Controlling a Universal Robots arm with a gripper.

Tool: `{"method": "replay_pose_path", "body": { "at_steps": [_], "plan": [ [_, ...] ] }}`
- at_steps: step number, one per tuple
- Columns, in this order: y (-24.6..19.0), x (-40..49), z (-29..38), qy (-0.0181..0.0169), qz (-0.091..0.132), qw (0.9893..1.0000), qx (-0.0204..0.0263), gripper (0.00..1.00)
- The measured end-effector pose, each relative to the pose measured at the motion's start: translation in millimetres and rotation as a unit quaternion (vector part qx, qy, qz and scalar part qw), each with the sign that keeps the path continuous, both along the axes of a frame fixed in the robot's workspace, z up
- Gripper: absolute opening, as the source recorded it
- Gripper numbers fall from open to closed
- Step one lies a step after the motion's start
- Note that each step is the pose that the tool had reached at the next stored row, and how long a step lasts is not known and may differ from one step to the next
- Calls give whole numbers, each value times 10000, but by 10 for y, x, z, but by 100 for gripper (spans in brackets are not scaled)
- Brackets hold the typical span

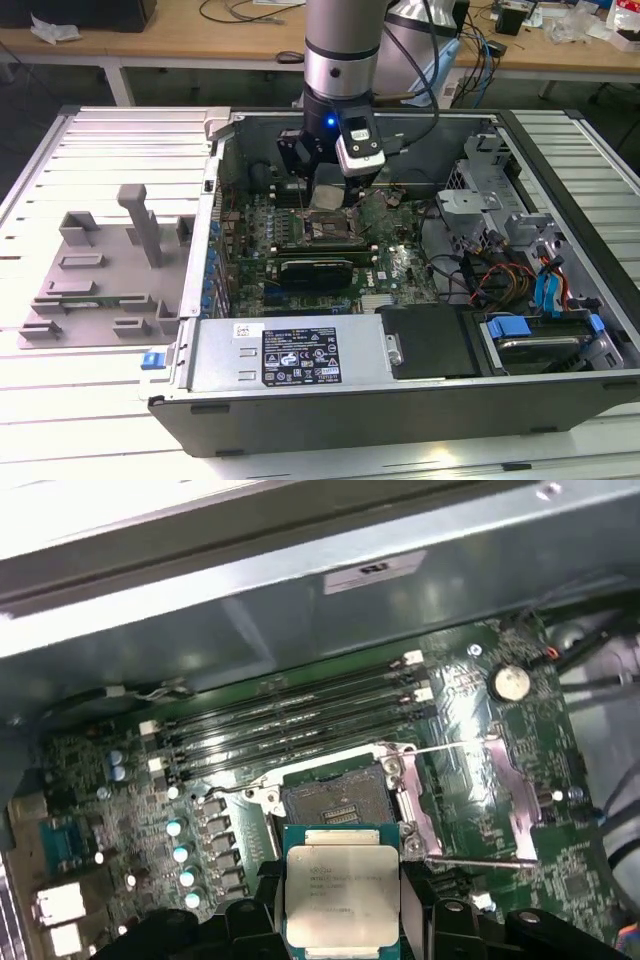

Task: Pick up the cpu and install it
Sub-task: 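Place the cpu into insertion slot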

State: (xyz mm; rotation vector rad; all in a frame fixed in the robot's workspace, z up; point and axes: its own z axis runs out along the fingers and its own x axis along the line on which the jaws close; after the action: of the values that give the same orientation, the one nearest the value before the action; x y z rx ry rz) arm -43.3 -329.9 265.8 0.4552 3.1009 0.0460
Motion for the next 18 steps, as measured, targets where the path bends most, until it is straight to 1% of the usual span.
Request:
{"method": "replay_pose_path", "body": {
  "at_steps": [1, 2, 3, 4, 6, 7, 8, 9, 11, 12, 13, 14, 15, 17, 18],
  "plan": [
    [0, 0, -1, 0, -134, 9999, 0, 55],
    [0, 0, -1, 0, -341, 9994, 0, 55],
    [0, 0, -2, -1, -462, 9989, 0, 55],
    [0, 0, -2, -1, -629, 9980, 1, 55],
    [0, 0, -3, 0, -785, 9969, 0, 55],
    [0, 0, -4, 0, -1010, 9949, 0, 55],
    [0, 0, -5, 0, -1273, 9919, 0, 55],
    [0, 0, -5, 0, -1434, 9897, 0, 55],
    [0, 0, -6, 0, -1596, 9872, 0, 55],
    [0, 0, -7, 0, -1768, 9842, 0, 55],
    [0, 0, -7, 0, -1948, 9808, 0, 55],
    [0, 0, -8, 0, -2130, 9771, 0, 55],
    [0, 0, -9, 0, -2339, 9723, 0, 55],
    [0, 0, -10, 0, -2521, 9677, 0, 55],
    [0, 0, -10, 0, -2633, 9647, 0, 55]
  ]
}}
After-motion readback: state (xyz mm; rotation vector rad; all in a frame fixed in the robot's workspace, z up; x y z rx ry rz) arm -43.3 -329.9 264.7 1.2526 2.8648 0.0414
